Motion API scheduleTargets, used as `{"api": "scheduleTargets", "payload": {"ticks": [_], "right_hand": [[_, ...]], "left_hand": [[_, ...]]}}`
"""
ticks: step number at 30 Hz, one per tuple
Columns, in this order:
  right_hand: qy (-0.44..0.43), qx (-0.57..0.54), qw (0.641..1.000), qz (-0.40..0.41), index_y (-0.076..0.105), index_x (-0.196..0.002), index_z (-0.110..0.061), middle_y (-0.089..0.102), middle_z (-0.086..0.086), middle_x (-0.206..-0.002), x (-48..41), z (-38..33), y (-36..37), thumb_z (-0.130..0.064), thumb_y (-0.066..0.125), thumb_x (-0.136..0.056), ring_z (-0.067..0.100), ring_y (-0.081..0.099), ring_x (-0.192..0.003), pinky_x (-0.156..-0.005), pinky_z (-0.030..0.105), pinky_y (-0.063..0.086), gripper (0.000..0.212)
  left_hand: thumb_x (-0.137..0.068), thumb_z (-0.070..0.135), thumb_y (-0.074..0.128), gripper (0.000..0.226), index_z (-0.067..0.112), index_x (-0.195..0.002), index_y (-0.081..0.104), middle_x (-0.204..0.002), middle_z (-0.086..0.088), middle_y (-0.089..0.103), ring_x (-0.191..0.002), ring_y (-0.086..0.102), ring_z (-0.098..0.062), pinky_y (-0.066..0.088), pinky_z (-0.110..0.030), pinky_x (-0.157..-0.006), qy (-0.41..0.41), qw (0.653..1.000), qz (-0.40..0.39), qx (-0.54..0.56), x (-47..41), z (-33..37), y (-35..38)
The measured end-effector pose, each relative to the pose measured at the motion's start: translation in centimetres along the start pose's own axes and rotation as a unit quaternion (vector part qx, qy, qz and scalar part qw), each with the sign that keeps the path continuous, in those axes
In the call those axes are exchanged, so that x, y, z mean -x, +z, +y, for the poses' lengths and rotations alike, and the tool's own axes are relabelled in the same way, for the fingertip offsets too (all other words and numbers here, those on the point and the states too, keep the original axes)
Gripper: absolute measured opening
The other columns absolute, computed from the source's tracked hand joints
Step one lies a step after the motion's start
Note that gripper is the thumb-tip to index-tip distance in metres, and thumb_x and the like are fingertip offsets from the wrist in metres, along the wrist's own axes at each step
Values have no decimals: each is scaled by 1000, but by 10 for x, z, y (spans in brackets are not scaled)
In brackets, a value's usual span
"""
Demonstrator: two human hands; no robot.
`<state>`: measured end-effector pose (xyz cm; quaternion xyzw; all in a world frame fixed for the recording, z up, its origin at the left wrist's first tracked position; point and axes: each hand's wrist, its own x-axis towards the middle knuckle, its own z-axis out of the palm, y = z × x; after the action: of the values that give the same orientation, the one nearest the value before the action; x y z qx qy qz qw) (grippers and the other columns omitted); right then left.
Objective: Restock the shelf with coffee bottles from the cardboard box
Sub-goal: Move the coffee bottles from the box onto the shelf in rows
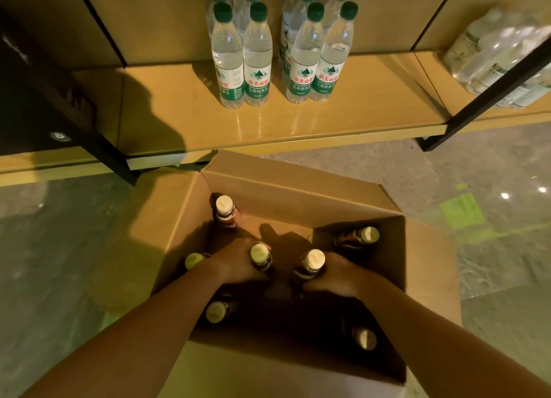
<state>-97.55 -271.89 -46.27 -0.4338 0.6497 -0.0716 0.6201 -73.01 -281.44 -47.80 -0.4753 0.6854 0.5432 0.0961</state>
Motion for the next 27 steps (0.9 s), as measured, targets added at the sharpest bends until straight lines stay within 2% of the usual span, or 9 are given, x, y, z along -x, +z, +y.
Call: {"api": "scheduleTargets", "payload": {"ticks": [4, 6, 8, 12, 16, 21, 23, 25, 27], "right_hand": [[-7, -115, 993, 30, 67, -122, -11, 76, -1, -107, 14, -22, -11, 9, 75, -81, 1, 71, -95, -91, 21, 56, 46], [-28, -132, 989, 60, 66, -120, -15, 75, 1, -112, 28, -32, -18, 8, 74, -82, 7, 70, -102, -94, 25, 53, 46], [-55, -147, 984, 81, 63, -123, -20, 74, 1, -116, 44, -41, -27, 3, 75, -82, 12, 68, -110, -99, 29, 49, 49], [-98, -140, 979, 109, 61, -125, -22, 73, -2, -117, 83, -62, -47, -1, 75, -84, 13, 68, -112, -101, 32, 48, 49], [-142, -143, 970, 135, 64, -120, -21, 74, -2, -113, 131, -81, -71, -14, 75, -80, 13, 70, -107, -96, 31, 52, 42], [-196, -177, 946, 188, 61, -125, -25, 71, -1, -119, 197, -98, -107, -27, 73, -74, 21, 66, -114, -94, 36, 53, 53], [-217, -188, 936, 205, 62, -123, -26, 71, 0, -119, 226, -101, -126, -25, 76, -77, 22, 65, -116, -97, 40, 53, 48], [-237, -185, 928, 219, 64, -120, -24, 72, 1, -116, 258, -101, -147, -17, 75, -87, 24, 65, -115, -98, 43, 52, 35], [-256, -179, 920, 235, 64, -120, -22, 73, 2, -115, 292, -96, -168, -12, 71, -90, 25, 66, -115, -98, 44, 53, 32]], "left_hand": [[-71, 18, 92, 51, 32, -111, 64, -108, 17, 67, -104, 62, -1, 46, -27, -103, -15, 997, 27, 76, 2, 14, -10], [-61, 32, 96, 56, 36, -108, 65, -105, 19, 69, -103, 64, 0, 48, -30, -105, -5, 996, 52, 76, 9, 26, -17], [-55, 41, 96, 67, 34, -115, 66, -111, 16, 71, -109, 66, -6, 50, -37, -107, 2, 995, 70, 66, 17, 40, -28], [-62, 24, 95, 67, 23, -123, 66, -117, 5, 73, -113, 66, -13, 47, -43, -110, 13, 992, 71, 99, 39, 77, -54], [-69, 17, 92, 57, 21, -121, 68, -106, 4, 76, -96, 71, -10, 56, -39, -96, 48, 989, 76, 119, 69, 122, -77], [-57, 25, 96, 70, 22, -122, 70, -116, 3, 76, -114, 69, -16, 46, -47, -112, 109, 982, 81, 133, 112, 192, -94], [-61, 23, 95, 66, 21, -122, 70, -118, 3, 76, -117, 67, -17, 45, -46, -113, 132, 979, 87, 129, 129, 229, -96], [-57, 31, 94, 69, 21, -121, 71, -117, 3, 76, -117, 66, -18, 44, -45, -113, 155, 975, 100, 122, 148, 274, -91], [-70, 21, 90, 55, 18, -121, 71, -118, 0, 75, -118, 65, -19, 45, -43, -111, 181, 969, 116, 118, 161, 318, -81]]}}
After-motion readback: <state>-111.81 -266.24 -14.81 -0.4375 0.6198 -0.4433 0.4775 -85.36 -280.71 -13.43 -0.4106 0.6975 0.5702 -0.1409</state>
